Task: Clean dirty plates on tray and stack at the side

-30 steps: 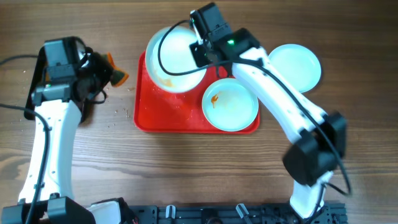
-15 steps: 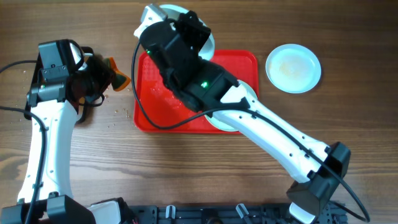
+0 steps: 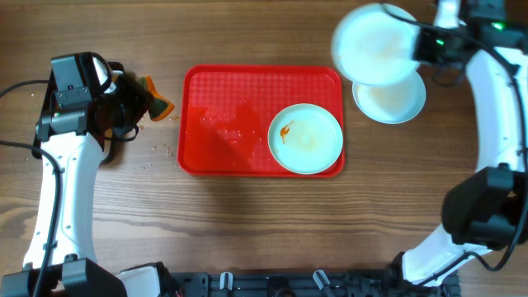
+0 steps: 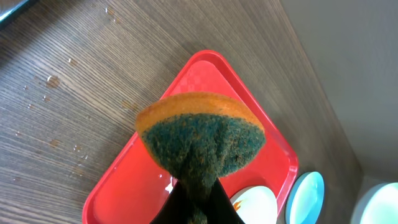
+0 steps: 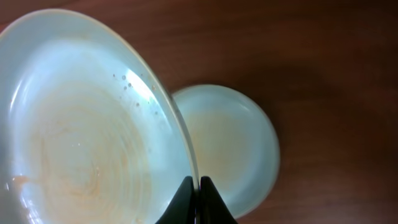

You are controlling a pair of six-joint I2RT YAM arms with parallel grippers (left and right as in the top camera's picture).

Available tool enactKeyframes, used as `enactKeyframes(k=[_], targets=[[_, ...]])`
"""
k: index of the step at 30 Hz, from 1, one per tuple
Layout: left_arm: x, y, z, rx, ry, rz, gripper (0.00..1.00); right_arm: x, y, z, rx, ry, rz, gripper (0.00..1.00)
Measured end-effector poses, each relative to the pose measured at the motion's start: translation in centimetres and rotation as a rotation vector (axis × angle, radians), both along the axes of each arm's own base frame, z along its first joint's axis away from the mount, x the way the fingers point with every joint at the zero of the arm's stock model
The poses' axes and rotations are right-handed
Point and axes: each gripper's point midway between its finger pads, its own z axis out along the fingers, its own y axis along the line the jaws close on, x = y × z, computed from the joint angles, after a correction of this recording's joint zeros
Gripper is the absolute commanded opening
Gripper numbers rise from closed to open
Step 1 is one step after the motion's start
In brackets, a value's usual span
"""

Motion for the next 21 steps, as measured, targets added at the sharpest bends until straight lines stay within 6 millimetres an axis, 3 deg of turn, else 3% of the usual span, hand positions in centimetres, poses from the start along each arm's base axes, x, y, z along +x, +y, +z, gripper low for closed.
enactKeyframes(k=[1, 2, 4, 6, 7, 8, 9, 11, 13, 14, 16, 18, 21], targets=[[0.0, 0.0, 0.0, 0.000, 0.001, 0.000, 0.04, -0.7, -2.0, -1.7, 0.022, 0.021, -0.058, 0.04], [-0.1, 0.0, 0.0, -0.001, 0.003, 0.000, 0.04, -2.1, -4.3, -4.6, 0.045, 0.060, -0.128, 0.04], [-0.1, 0.0, -0.1, -0.001, 0.006, -0.001, 0.04, -2.6, -5.5, -7.4, 0.073, 0.050, -0.194, 0.06], [-0.1, 0.0, -0.1, -0.001, 0.005, -0.001, 0.04, -3.6, -5.0, -10.1, 0.104, 0.077, -0.223, 0.18], [-0.1, 0.0, -0.1, -0.001, 0.005, 0.000, 0.04, -3.5, -4.9, -10.3, 0.109, 0.074, -0.224, 0.30], [-0.1, 0.0, -0.1, -0.001, 0.006, 0.000, 0.04, -3.3, -4.9, -10.2, 0.111, 0.063, -0.227, 0.52], [-0.1, 0.0, -0.1, -0.001, 0.005, -0.001, 0.04, -3.1, -4.9, -10.1, 0.114, 0.053, -0.230, 0.60], [-0.1, 0.0, -0.1, -0.001, 0.005, 0.000, 0.04, -3.2, -4.2, -10.1, 0.154, 0.058, -0.225, 0.54], [-0.1, 0.0, -0.1, -0.001, 0.004, 0.000, 0.04, -4.1, -1.6, -10.3, 0.279, 0.104, -0.164, 0.47], [-0.1, 0.0, -0.1, -0.001, 0.005, -0.001, 0.04, -4.9, 0.1, -10.3, 0.346, 0.136, -0.123, 0.38], [-0.1, -0.2, -0.1, -0.001, 0.005, -0.004, 0.04, -8.8, 6.2, -10.6, 0.482, 0.320, 0.014, 0.34], [0.1, -0.9, 0.0, 0.001, -0.003, -0.023, 0.04, -11.6, 11.2, -10.9, 0.466, 0.465, 0.122, 0.33], [0.3, -2.9, 0.2, 0.002, -0.014, -0.077, 0.04, -13.7, 16.0, -11.2, 0.409, 0.557, 0.237, 0.37]])
